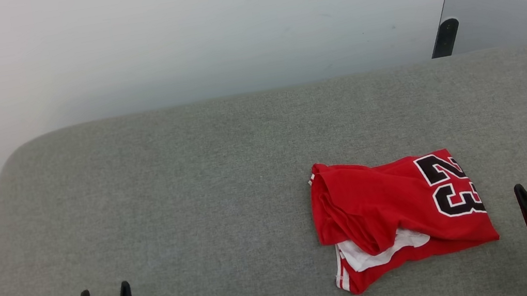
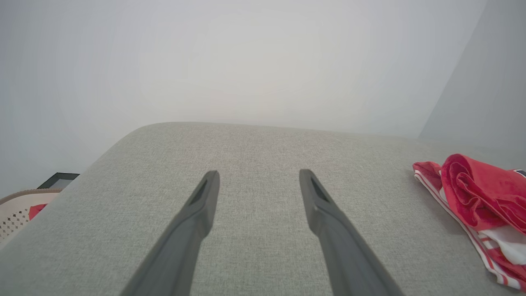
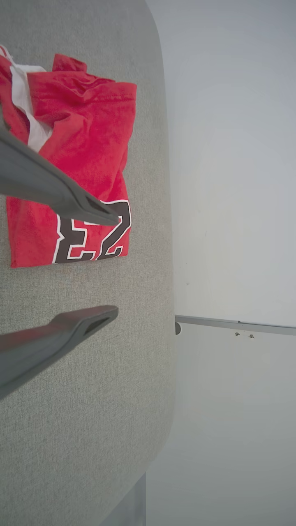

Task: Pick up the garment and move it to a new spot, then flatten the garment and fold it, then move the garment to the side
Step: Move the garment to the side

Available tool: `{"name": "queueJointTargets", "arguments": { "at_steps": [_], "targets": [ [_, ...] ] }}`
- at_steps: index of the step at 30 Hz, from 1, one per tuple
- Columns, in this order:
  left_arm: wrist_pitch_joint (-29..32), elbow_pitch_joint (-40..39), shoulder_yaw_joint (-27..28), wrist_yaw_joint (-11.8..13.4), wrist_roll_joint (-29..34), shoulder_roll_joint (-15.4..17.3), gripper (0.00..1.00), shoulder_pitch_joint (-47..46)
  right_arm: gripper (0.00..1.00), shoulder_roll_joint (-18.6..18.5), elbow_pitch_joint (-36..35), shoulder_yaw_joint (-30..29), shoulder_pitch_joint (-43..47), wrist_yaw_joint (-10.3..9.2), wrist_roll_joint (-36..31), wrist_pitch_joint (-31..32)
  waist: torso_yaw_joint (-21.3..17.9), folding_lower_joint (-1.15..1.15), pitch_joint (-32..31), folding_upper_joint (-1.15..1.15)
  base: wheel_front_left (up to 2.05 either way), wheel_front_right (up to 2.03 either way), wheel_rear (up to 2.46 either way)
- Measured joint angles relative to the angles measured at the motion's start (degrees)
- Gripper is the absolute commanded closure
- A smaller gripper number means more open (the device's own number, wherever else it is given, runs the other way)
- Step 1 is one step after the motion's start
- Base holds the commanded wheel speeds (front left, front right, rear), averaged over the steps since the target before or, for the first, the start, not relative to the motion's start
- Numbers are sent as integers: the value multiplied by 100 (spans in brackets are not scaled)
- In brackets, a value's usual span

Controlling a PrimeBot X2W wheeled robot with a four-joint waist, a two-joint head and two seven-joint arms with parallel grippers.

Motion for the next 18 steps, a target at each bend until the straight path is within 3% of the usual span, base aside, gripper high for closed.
{"name": "queueJointTargets", "arguments": {
  "at_steps": [9, 15, 18],
  "targets": [
    [0, -18, -49, 4, 0, -19, 0, -26, 0, 2, 56, -18, -169, 0, 29, 129, 0, 0, 43, 0, 0, 0, 0],
    [0, -34, -133, 4, -36, -98, 0, -244, 0, -231, 527, 293, -1229, 0, 12, 1083, -32, 0, 239, 0, 0, 0, 0],
    [0, 46, -240, -9, -46, -121, 0, -460, 0, -389, 939, 499, -1764, 0, 35, 1890, -19, 0, 405, 0, 0, 0, 0]
  ]
}}
